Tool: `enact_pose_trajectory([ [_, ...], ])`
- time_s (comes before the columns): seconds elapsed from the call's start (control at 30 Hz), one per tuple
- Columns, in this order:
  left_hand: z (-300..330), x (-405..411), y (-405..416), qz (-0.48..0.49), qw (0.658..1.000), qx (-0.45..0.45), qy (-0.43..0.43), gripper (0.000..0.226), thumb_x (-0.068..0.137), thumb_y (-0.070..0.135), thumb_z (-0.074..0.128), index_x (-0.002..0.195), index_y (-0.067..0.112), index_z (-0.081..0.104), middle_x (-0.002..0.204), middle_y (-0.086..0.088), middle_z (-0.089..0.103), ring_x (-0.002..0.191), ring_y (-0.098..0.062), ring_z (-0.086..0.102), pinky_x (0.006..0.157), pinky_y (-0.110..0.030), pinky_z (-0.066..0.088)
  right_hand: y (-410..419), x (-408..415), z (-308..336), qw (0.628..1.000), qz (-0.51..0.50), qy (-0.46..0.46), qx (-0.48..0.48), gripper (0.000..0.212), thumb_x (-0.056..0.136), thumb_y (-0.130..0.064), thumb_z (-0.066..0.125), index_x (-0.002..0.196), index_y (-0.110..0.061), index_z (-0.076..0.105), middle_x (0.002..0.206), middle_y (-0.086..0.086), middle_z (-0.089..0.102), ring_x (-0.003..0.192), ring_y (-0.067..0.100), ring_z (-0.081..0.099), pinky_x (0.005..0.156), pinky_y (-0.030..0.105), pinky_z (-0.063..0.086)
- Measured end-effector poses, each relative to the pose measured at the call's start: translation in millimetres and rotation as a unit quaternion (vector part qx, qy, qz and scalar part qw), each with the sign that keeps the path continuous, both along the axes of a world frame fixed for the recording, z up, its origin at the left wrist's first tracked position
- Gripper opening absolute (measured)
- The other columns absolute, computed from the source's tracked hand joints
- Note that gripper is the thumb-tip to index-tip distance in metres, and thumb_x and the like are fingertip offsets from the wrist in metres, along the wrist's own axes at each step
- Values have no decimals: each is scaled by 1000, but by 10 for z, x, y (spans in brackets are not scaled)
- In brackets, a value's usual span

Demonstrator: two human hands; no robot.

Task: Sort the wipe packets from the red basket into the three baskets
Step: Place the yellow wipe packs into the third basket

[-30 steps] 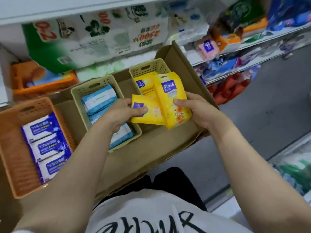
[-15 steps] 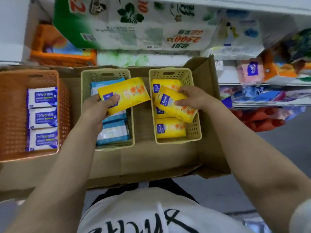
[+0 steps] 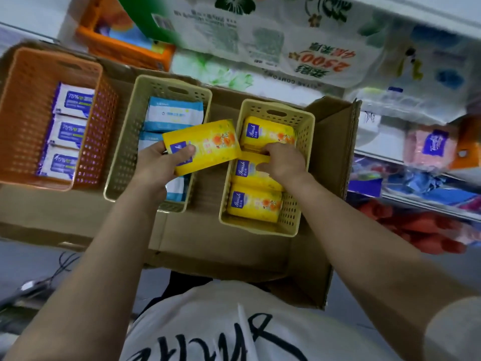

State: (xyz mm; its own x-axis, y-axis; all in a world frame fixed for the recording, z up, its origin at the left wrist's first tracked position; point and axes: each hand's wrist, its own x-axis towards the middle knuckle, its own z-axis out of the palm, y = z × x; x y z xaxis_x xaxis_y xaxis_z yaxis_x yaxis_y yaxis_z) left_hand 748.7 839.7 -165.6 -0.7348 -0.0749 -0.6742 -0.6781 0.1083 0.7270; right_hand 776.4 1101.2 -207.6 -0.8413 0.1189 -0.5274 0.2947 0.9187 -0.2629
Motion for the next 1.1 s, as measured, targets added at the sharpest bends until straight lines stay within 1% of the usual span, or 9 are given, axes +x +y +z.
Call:
enact_pose_trajectory([
  [0.1,-1,21,38,7,1000,-3,-3,41,80,22,81,118,11,69,109,-5,73,98,-19,71,83,-34,58,-48,213,-59,995,0,82,61,48,87,-46,68,126,-19,58,124,7,62,120,29,51,92,40,46],
  [0.33,77,11,89,-15,1000,-2,-17,32,81,22,80,110,15,68,108,-4,73,99,-19,71,87,-36,57,-41,191,-132,995,-66,67,17,62,82,-43,75,129,-10,51,134,12,48,127,30,42,100,40,42],
  [0.4,128,10,113,-58,998,9,-32,31,81,22,79,109,15,68,108,-5,74,100,-20,71,90,-37,56,12,149,-93,988,-120,96,-36,48,81,-41,75,117,-12,60,124,10,53,119,28,48,95,37,43],
  [0.5,201,16,185,-168,984,17,-64,40,77,24,80,114,12,69,107,-7,75,103,-22,70,96,-40,53,107,28,220,937,-243,191,-164,27,87,-40,70,101,-18,67,108,0,64,105,17,59,87,31,48],
  [0.6,270,37,359,-257,963,26,-80,43,73,27,80,112,14,70,104,-4,76,103,-22,70,96,-40,51,138,-46,721,926,-166,68,-334,33,87,-38,72,114,-19,69,109,-6,67,99,3,61,88,20,49],
  [0.7,305,87,566,-290,952,54,-82,38,77,24,79,113,16,70,105,-3,76,100,-19,71,91,-36,53,158,22,917,951,-20,-103,-290,48,81,-38,78,124,-25,63,118,-1,64,106,12,63,95,28,51],
  [0.8,255,190,705,-236,969,56,-40,42,83,25,77,122,15,65,113,-3,73,105,-20,69,94,-37,54,295,159,831,945,-95,-82,-302,40,78,-28,83,114,-25,64,114,8,64,104,22,66,94,39,54],
  [0.9,116,296,714,-153,985,-56,50,48,90,29,71,133,18,55,120,2,63,110,-15,59,95,-33,49,444,312,694,950,-150,-33,-271,35,76,-24,85,105,-25,66,108,11,66,98,27,67,90,44,56],
  [1.1,-125,567,617,-158,987,-39,-5,38,95,24,63,133,22,57,128,2,62,117,-18,59,100,-43,50,212,460,468,974,-43,-133,-180,43,81,-30,80,120,-24,63,121,1,61,108,21,60,92,39,53],
])
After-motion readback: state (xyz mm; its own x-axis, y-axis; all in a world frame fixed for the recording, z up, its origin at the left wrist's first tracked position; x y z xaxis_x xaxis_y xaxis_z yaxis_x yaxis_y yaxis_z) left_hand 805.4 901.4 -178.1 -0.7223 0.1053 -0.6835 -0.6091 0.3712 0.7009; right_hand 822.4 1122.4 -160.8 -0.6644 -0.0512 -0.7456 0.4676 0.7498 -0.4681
